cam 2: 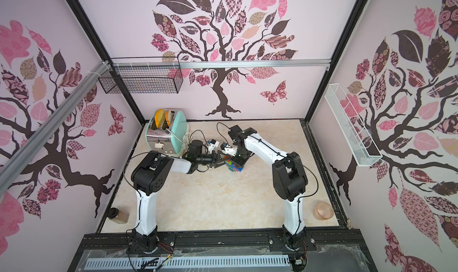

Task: Assemble a heart with lego
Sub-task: Assemble the lego brick with the lego brick.

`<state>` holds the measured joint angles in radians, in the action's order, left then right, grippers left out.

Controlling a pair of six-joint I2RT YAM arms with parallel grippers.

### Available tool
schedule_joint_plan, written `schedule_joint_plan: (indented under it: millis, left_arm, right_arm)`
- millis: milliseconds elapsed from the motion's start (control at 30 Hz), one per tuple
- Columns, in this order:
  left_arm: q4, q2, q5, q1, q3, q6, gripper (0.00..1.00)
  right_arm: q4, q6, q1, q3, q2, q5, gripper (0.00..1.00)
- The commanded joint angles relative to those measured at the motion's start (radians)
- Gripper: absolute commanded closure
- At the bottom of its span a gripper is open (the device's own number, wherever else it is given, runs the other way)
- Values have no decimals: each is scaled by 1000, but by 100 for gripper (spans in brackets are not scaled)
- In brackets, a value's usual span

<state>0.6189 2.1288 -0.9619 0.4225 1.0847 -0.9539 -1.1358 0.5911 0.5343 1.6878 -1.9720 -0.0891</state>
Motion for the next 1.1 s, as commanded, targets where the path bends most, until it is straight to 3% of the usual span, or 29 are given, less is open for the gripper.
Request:
schedule_joint_plan:
  millis: [0, 1067]
  left_arm:
    - [-15, -15, -3, -2, -2, 20, 34]
    - [-22, -15, -9, -3, -2, 22, 35]
  right_arm:
    - [22, 2, -7, -11, -30, -19, 78]
    - [96, -14, -69, -117, 33, -3, 80]
